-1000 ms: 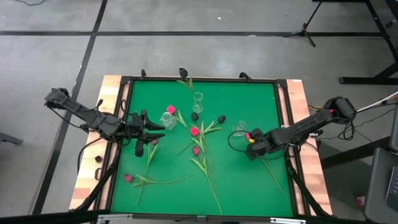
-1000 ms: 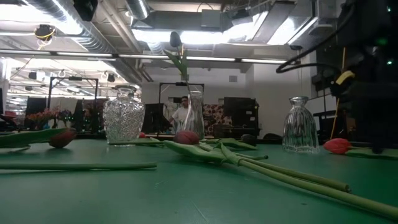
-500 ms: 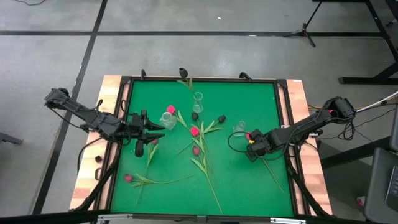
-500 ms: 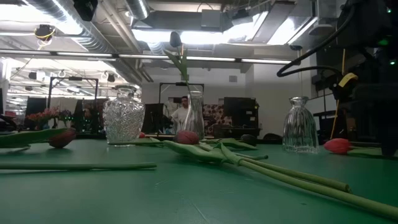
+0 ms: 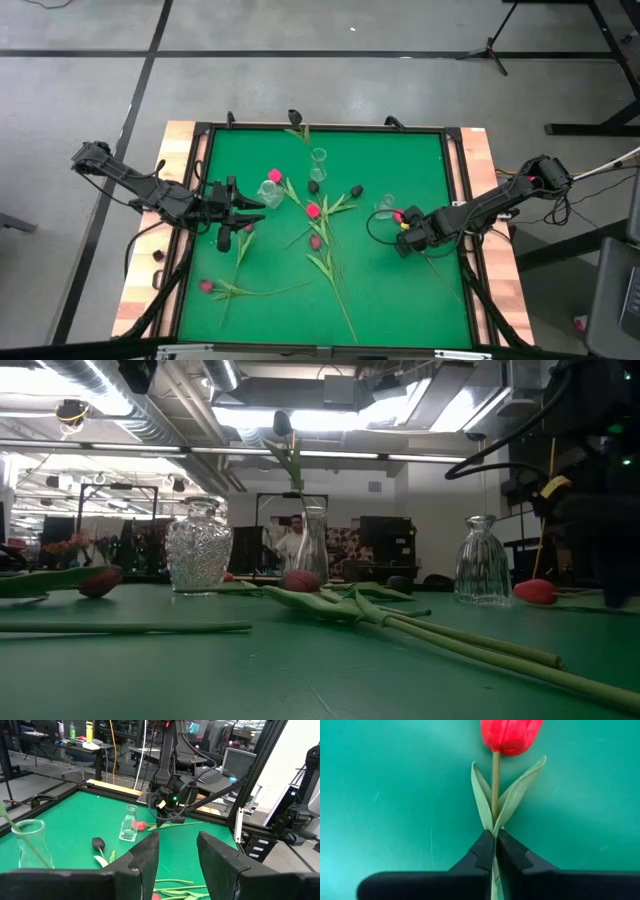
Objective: Sort flowers into vase by color
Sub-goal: Put the right pink tulip into the bottom right transparent vase
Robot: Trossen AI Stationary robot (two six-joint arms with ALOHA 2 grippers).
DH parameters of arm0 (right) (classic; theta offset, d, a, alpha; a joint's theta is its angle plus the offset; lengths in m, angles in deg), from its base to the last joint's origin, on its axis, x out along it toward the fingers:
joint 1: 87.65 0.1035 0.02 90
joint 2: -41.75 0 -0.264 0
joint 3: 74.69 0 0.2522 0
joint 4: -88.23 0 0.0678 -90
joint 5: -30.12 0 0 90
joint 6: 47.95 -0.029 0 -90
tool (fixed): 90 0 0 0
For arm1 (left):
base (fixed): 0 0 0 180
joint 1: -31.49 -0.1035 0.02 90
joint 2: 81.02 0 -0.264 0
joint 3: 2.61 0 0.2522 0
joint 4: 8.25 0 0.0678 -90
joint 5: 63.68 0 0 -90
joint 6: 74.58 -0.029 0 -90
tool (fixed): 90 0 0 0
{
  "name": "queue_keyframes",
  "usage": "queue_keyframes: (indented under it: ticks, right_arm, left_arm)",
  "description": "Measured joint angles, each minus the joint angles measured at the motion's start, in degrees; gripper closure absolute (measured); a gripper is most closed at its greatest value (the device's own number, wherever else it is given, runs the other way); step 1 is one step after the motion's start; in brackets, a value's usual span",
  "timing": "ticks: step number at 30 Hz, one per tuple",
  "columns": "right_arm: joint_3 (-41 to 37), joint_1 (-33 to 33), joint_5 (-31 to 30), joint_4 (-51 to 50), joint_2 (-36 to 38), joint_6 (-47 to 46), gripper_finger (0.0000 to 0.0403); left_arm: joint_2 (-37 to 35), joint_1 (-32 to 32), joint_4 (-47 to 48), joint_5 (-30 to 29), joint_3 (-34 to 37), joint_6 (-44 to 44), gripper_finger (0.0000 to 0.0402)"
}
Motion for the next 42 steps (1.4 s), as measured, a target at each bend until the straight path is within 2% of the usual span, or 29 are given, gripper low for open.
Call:
queue_keyframes:
  ticks: [5,12,17,25,29,33,36,42]
  right_arm:
    - [0.0,0.0,-5.7,-0.2,0.0,-4.0,0.0398]
    - [0.0,-2.0,-18.0,-2.3,0.0,-10.8,0.0397]
    - [0.0,-5.9,-28.1,-2.3,0.7,-10.4,0.0400]
    - [0.0,-12.9,-39.5,-1.5,6.9,-2.3,0.0400]
    - [0.0,-15.0,-45.1,1.6,12.9,4.1,0.0397]
    - [0.0,-15.0,-51.7,8.2,19.3,14.2,0.0397]
    - [0.0,-15.0,-55.5,15.8,24.0,24.9,0.0396]
    - [0.1,-15.0,-57.4,33.8,30.2,49.6,0.0396]
  left_arm:
    - [0.0,0.0,0.0,0.0,0.0,0.0,0.0271]
    - [0.0,0.0,0.0,0.0,0.0,0.0,0.0271]
    - [0.0,0.0,0.0,0.0,0.0,0.0,0.0271]
    - [0.0,0.0,0.0,0.0,0.0,0.0,0.0271]
    - [0.0,0.0,0.0,0.0,0.0,0.0,0.0271]
    - [0.0,0.0,0.0,0.0,0.0,0.0,0.0271]
    - [0.0,0.0,0.0,0.0,0.0,-0.1,0.0271]
    - [0.0,0.0,0.1,0.0,0.0,-0.2,0.0271]
